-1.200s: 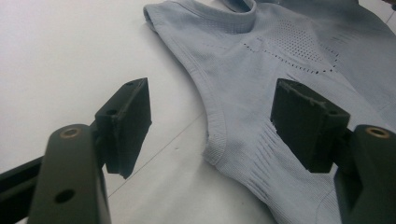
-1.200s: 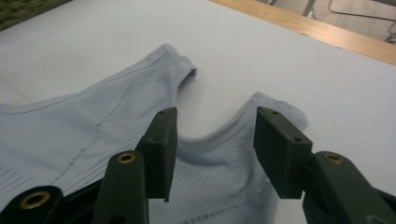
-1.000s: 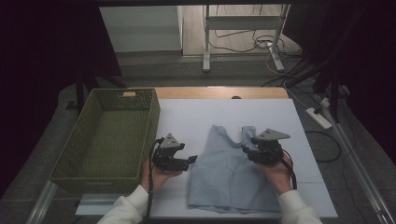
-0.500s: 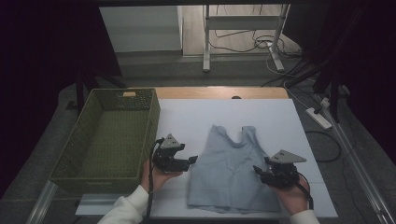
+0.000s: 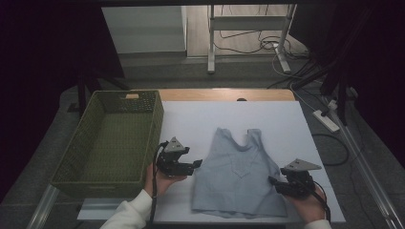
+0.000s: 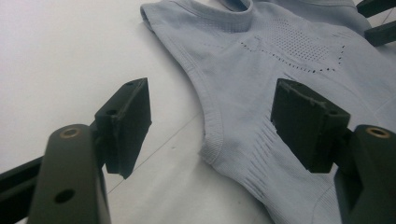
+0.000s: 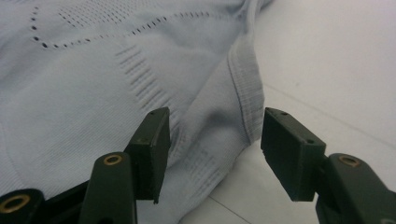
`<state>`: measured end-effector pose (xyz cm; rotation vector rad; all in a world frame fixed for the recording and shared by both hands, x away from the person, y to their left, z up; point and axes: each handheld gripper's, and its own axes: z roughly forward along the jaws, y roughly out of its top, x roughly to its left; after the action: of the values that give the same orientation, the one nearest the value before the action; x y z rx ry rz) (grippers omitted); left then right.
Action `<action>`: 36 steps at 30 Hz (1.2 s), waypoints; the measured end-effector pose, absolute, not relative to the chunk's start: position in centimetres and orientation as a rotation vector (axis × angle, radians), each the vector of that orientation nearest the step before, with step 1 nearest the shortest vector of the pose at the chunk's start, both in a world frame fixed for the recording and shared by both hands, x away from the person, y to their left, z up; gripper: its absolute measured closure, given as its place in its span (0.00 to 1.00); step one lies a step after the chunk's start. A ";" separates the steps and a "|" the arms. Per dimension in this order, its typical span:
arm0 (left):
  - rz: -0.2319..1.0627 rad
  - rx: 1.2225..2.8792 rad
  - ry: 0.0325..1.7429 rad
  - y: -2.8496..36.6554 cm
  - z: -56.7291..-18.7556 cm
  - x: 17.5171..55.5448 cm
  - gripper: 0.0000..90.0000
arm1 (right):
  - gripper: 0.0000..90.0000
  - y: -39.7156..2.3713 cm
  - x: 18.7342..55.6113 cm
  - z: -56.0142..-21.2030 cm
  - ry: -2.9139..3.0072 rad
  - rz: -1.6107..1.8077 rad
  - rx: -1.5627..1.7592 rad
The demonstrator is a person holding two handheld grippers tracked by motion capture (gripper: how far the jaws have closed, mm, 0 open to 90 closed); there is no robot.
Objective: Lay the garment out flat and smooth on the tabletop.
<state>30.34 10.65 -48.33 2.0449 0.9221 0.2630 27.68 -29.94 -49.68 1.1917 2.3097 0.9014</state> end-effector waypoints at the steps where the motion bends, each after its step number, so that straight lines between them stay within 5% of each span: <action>1: 0.263 2.047 0.922 10.7 -48.3 30.3 0.32 | 0.47 -30.1 27.8 -49.7 2.313 0.912 1.198; 33: 0.263 2.054 0.919 10.4 -48.5 30.3 0.32 | 0.48 -29.9 28.7 -50.6 2.329 0.825 1.215; 36: 0.261 2.057 0.919 10.4 -48.5 30.3 0.32 | 0.59 -29.8 29.1 -51.0 2.347 0.837 1.226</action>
<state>30.32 10.39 -48.52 2.0575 0.9194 0.2610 29.08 -29.85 -51.02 1.2256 2.3473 0.8365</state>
